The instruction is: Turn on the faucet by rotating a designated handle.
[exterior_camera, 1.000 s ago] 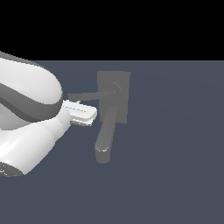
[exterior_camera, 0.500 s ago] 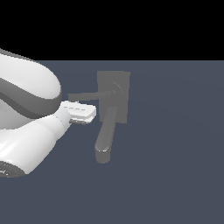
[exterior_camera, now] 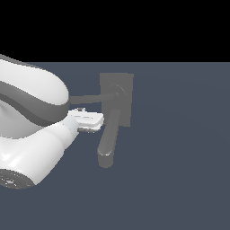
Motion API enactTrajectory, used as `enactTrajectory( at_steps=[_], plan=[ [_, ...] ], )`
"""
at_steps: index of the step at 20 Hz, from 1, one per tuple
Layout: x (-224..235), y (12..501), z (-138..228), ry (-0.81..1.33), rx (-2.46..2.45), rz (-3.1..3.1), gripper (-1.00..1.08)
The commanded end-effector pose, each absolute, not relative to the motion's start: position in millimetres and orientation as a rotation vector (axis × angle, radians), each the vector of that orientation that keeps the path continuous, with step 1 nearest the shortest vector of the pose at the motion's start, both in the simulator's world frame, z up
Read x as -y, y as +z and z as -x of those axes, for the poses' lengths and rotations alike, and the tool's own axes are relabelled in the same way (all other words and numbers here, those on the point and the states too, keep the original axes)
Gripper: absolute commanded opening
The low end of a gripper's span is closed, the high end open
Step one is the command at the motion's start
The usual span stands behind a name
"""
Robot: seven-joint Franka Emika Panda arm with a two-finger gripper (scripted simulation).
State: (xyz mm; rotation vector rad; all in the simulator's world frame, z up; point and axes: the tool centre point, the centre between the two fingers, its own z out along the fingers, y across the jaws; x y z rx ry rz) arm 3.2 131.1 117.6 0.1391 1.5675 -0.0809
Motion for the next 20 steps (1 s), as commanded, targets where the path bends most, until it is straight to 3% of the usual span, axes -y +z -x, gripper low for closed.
enactTrajectory(
  at_steps=[1, 8, 20],
  plan=[
    [-131, 118, -3, -0.083, -1.569, -0.125, -1.00],
    [-133, 120, -3, -0.082, -1.567, -0.118, -1.00],
    [-137, 171, -4, -0.082, -1.567, -0.118, -1.00]
  ],
)
